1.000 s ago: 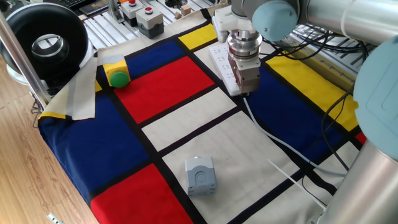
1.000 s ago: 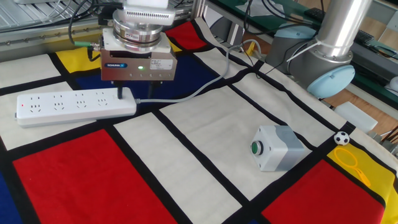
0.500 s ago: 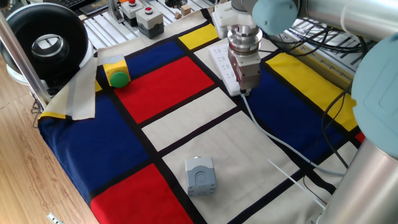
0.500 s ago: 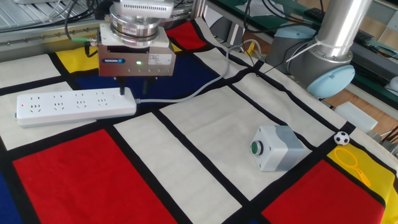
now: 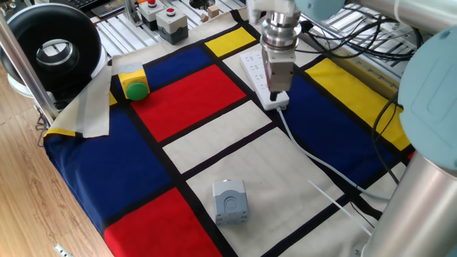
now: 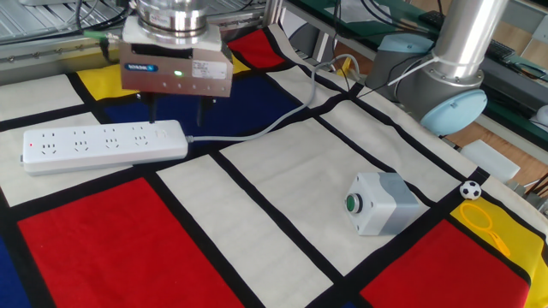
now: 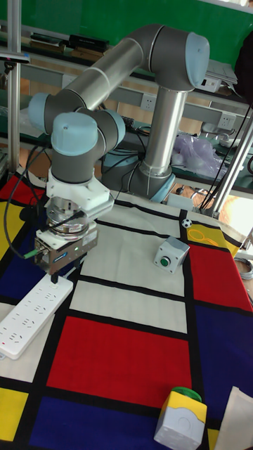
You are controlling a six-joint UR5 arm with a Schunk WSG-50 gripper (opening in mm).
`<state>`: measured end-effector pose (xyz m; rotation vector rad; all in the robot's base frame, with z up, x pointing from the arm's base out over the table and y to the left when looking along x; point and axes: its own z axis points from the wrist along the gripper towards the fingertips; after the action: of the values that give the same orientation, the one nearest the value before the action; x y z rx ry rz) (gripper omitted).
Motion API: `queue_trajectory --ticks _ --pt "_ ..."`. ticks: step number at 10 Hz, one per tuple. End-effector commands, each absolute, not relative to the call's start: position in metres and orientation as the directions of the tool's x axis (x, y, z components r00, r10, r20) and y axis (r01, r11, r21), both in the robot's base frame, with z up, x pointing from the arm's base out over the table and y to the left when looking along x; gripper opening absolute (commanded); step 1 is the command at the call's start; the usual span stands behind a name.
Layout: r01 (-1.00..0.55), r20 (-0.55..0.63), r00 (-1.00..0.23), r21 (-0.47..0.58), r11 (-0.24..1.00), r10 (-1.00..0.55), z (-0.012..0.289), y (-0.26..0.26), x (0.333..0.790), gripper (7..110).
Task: Turn on the power strip by pressing the button
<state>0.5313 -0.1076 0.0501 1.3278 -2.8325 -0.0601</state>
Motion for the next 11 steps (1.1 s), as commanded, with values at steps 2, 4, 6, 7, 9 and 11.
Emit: queue_trajectory --ticks 2,4,6,7,9,11 --pt "-0.567 -0.126 -0.821 0.061 0.822 -0.557 0.06 -0.086 0.555 44" --pt "-0.437 -0.17 -0.89 0.056 0.898 -0.422 0.062 -0.085 0.569 44" --pt "-0.375 -0.22 -0.911 0.081 0.924 -0.35 0.064 -0.076 0.581 44" --pt "-0.355 -0.221 -0.917 0.075 0.932 -0.331 0.064 -0.08 0.583 44" --pt "-0.317 -0.23 -0.929 0.096 0.943 -0.289 0.064 -0.079 0.586 44" --pt "-0.299 -0.221 -0.937 0.098 0.949 -0.272 0.064 -0.081 0.586 44"
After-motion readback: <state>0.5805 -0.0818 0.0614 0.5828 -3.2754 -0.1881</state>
